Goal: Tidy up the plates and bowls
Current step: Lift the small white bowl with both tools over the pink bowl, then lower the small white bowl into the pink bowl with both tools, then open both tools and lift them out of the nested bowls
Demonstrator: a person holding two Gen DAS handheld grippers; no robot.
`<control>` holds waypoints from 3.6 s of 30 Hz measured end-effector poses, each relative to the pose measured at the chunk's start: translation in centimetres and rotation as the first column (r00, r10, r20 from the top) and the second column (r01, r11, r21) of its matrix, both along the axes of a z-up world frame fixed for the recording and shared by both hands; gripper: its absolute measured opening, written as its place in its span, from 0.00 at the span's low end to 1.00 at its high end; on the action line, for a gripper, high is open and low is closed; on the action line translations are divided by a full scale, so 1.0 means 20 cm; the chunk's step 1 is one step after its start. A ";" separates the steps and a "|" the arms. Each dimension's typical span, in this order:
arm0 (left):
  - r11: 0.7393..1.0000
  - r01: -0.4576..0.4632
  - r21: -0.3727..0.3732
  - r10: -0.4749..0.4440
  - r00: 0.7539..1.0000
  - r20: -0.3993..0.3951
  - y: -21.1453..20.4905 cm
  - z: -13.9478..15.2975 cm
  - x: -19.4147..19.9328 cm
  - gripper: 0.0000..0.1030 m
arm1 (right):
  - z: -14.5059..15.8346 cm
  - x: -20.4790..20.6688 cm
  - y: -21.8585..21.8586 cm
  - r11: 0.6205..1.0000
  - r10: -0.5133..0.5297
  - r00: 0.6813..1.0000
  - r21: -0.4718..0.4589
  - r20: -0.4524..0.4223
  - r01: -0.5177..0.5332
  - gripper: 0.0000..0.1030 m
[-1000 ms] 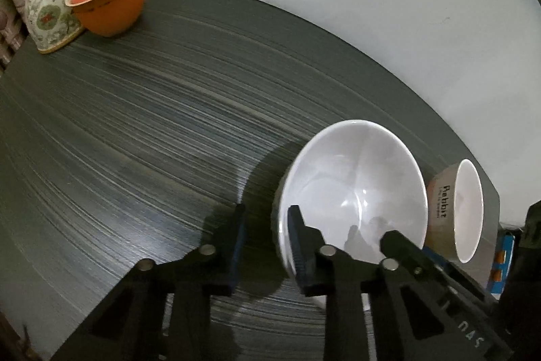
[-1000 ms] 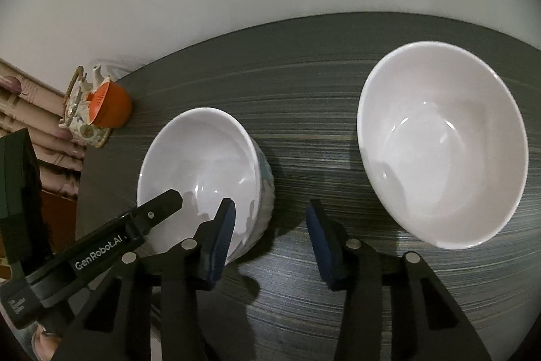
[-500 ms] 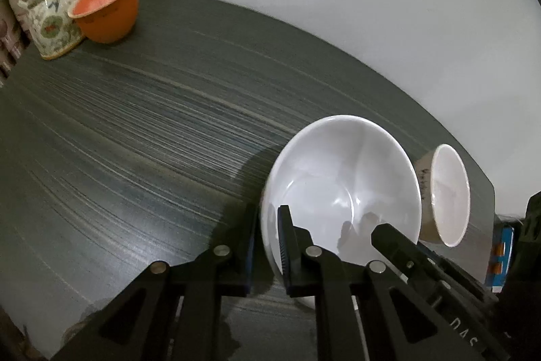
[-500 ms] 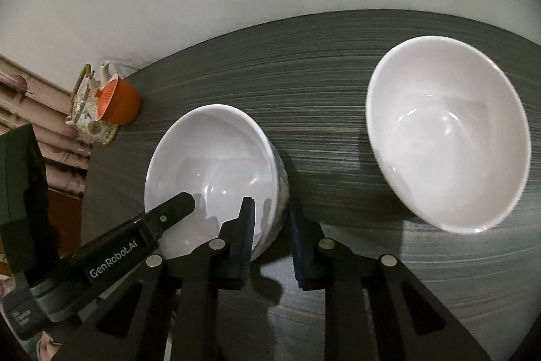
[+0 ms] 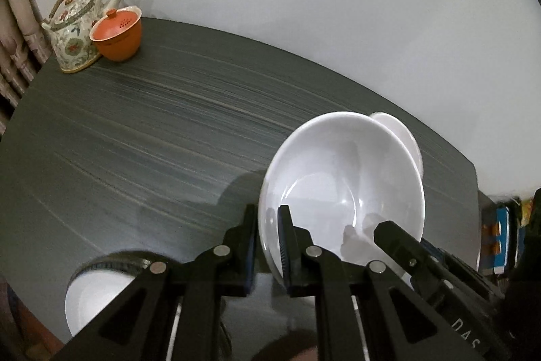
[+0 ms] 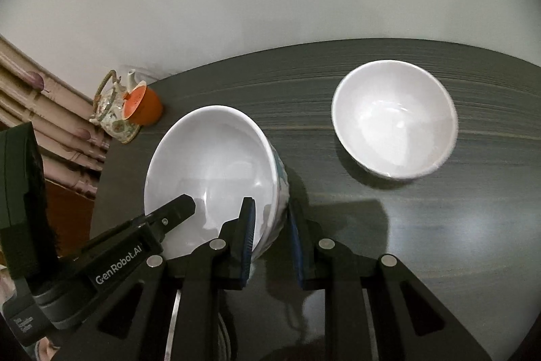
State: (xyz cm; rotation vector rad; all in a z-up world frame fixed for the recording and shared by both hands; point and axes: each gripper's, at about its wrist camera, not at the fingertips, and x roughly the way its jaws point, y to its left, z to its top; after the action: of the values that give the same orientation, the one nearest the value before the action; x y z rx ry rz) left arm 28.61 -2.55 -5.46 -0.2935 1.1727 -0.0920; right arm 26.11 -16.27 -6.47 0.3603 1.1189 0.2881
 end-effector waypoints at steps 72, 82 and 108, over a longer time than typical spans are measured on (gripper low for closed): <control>0.989 0.138 0.048 -0.128 0.977 -0.171 -0.30 -0.16 -0.91 0.12 | -0.22 -1.02 -0.17 0.994 -0.106 0.988 -0.034 -0.112 0.102 0.19; 0.987 0.145 0.065 -0.131 0.975 -0.181 -0.32 -0.16 -0.90 0.12 | -0.23 -1.03 -0.17 0.994 -0.110 0.988 -0.031 -0.110 0.107 0.20; 0.994 0.111 -0.003 -0.109 0.963 -0.246 -0.27 -0.20 -0.84 0.18 | -0.21 -1.03 -0.12 0.990 -0.082 0.993 -0.119 -0.087 0.071 0.30</control>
State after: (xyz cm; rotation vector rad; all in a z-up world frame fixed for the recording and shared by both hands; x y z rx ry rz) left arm 11.77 -8.04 -9.50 -0.2346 1.4359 -0.1500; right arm 5.51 -18.66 -10.77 0.3146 1.2034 0.1392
